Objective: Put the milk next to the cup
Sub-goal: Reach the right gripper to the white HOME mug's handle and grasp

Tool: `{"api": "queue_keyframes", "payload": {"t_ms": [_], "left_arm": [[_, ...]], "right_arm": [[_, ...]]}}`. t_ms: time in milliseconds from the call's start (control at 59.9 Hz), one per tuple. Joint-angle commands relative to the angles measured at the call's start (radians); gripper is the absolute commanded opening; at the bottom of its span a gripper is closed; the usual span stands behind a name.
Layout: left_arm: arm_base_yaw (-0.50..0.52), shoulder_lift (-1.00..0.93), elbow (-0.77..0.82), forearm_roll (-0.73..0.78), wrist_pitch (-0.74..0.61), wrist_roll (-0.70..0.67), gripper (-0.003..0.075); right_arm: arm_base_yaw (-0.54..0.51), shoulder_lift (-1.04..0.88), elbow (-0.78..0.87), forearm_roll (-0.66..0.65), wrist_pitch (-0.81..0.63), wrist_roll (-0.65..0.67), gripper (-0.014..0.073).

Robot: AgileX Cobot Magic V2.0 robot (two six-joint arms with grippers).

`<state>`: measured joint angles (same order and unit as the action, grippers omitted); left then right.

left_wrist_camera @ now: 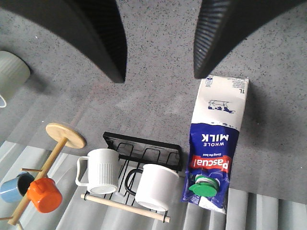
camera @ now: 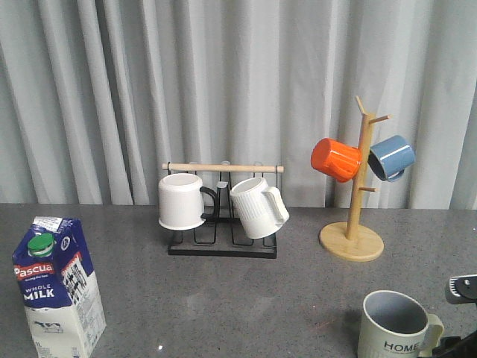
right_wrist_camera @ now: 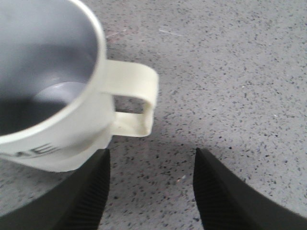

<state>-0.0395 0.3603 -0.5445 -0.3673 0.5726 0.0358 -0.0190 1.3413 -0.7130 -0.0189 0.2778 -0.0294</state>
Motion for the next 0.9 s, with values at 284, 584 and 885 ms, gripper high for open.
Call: {"api": "queue_keyframes", "payload": {"t_ms": [284, 584, 885], "left_arm": [[-0.003, 0.018, -0.031, -0.013, -0.065, 0.000, 0.0328], [-0.003, 0.018, -0.031, -0.013, -0.065, 0.000, 0.0328], [-0.003, 0.018, -0.031, -0.013, -0.064, 0.000, 0.0328]], "right_arm": [[-0.049, 0.019, -0.079, 0.071, 0.062, -0.011, 0.0381], [-0.048, 0.019, -0.079, 0.154, 0.072, -0.104, 0.0381], [-0.048, 0.024, -0.080, 0.234, -0.014, -0.191, 0.0381]]}}
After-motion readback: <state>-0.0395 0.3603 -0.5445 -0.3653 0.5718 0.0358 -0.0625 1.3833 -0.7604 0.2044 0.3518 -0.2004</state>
